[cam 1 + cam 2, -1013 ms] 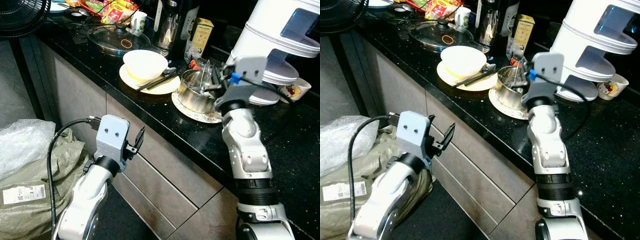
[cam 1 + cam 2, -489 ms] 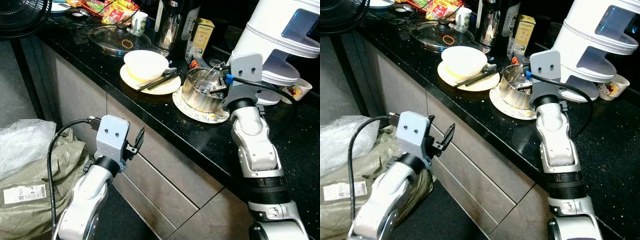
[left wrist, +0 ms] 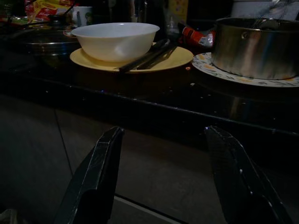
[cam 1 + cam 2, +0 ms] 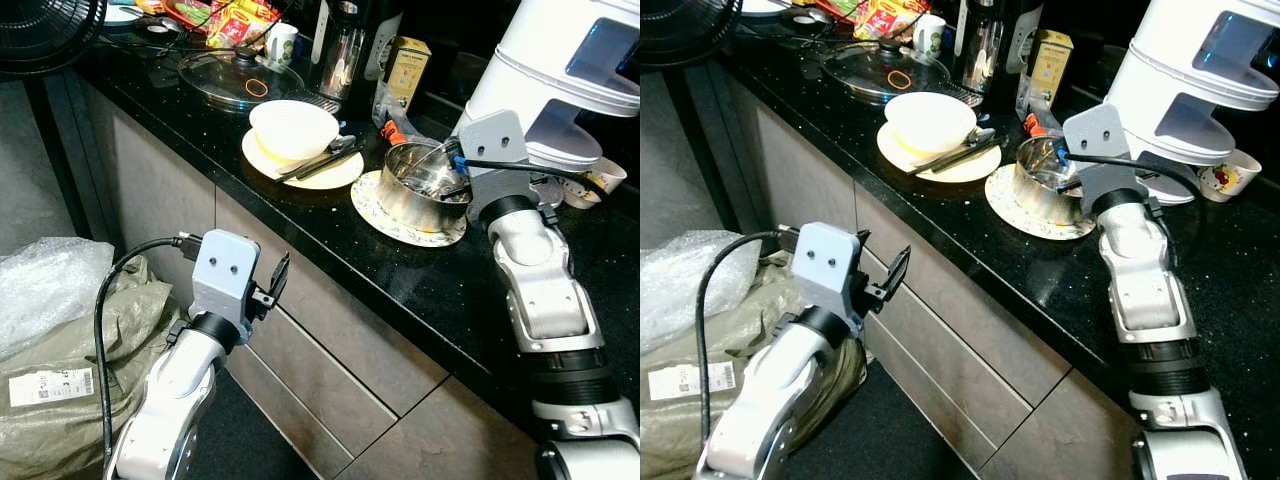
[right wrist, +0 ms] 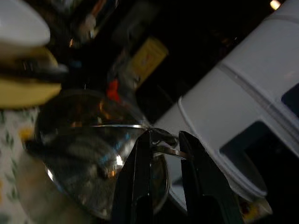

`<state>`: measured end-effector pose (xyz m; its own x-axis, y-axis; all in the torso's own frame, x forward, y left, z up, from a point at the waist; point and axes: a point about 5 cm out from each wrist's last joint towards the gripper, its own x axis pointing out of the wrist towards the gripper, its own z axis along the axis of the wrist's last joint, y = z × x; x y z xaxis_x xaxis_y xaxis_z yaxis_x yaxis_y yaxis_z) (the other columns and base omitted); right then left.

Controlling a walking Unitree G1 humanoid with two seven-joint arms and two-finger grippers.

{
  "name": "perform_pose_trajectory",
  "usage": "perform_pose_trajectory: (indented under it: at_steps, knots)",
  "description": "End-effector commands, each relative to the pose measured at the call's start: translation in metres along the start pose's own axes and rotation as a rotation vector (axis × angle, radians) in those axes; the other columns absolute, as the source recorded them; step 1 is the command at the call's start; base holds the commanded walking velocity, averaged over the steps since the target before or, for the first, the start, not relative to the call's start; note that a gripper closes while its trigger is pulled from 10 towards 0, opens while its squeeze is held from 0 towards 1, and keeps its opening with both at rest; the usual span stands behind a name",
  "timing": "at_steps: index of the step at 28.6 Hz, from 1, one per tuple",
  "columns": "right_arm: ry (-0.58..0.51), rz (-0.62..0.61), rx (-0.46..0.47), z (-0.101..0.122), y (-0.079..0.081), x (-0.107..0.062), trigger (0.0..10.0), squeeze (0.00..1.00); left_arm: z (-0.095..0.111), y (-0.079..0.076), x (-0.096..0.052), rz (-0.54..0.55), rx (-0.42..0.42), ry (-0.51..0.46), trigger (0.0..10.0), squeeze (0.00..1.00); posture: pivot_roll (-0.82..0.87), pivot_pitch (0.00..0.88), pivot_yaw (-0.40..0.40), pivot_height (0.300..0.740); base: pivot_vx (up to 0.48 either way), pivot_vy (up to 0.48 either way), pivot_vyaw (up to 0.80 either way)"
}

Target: Kitchen organization

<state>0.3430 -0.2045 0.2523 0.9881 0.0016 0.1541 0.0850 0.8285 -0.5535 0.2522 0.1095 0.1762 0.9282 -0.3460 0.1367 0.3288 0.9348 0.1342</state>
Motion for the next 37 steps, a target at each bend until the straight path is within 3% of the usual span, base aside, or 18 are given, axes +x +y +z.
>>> perform_pose_trajectory:
  at_steps: [1,6,9,10,13,16,28,33,37]
  knots:
    - [0.045,0.016,-0.021,-0.008,-0.002,-0.003,0.0,0.00,-0.005,-0.004,0.000,-0.019,-0.001,0.022,10.0,0.00,0.16,0.005,-0.181,0.740,0.000,0.000,0.00]
    - [0.047,0.099,0.017,-0.008,-0.001,-0.005,0.0,0.00,-0.005,-0.003,0.000,-0.018,-0.002,0.021,10.0,0.00,0.15,0.015,-0.179,0.740,0.000,0.000,0.00]
    - [-0.024,0.135,0.206,0.001,-0.007,-0.004,0.0,0.00,-0.005,-0.003,0.000,-0.017,-0.003,0.021,10.0,0.00,0.15,0.015,-0.179,0.740,0.000,0.000,0.00]
    - [-0.024,0.135,0.206,0.001,-0.007,-0.004,0.0,0.00,-0.005,-0.003,0.000,-0.017,-0.003,0.021,10.0,0.00,0.15,0.015,-0.179,0.740,0.000,0.000,0.00]
    - [-0.104,0.180,0.342,0.010,-0.008,-0.006,0.0,0.00,-0.005,-0.003,0.000,-0.017,-0.004,0.021,10.0,0.00,0.15,0.019,-0.179,0.740,0.000,0.000,0.00]
    - [-0.128,0.207,0.388,0.011,-0.007,-0.007,0.0,0.00,-0.004,-0.003,0.001,-0.017,-0.004,0.021,10.0,0.00,0.15,0.021,-0.179,0.740,0.000,0.000,0.00]
    - [-0.092,0.218,0.363,0.002,-0.017,-0.012,0.0,0.00,-0.004,-0.002,0.000,-0.013,-0.002,0.021,10.0,0.00,0.15,0.024,-0.177,0.740,0.000,0.000,0.00]
    - [-0.029,0.191,0.300,-0.008,-0.034,-0.014,0.0,0.00,-0.004,-0.002,0.000,-0.013,-0.003,0.021,10.0,0.00,0.15,0.025,-0.178,0.740,0.000,0.000,0.00]
    - [-0.014,0.240,0.274,-0.011,-0.048,-0.022,0.0,0.00,-0.004,-0.002,0.000,-0.011,-0.004,0.021,10.0,0.00,0.15,0.028,-0.180,0.740,0.000,0.000,0.00]
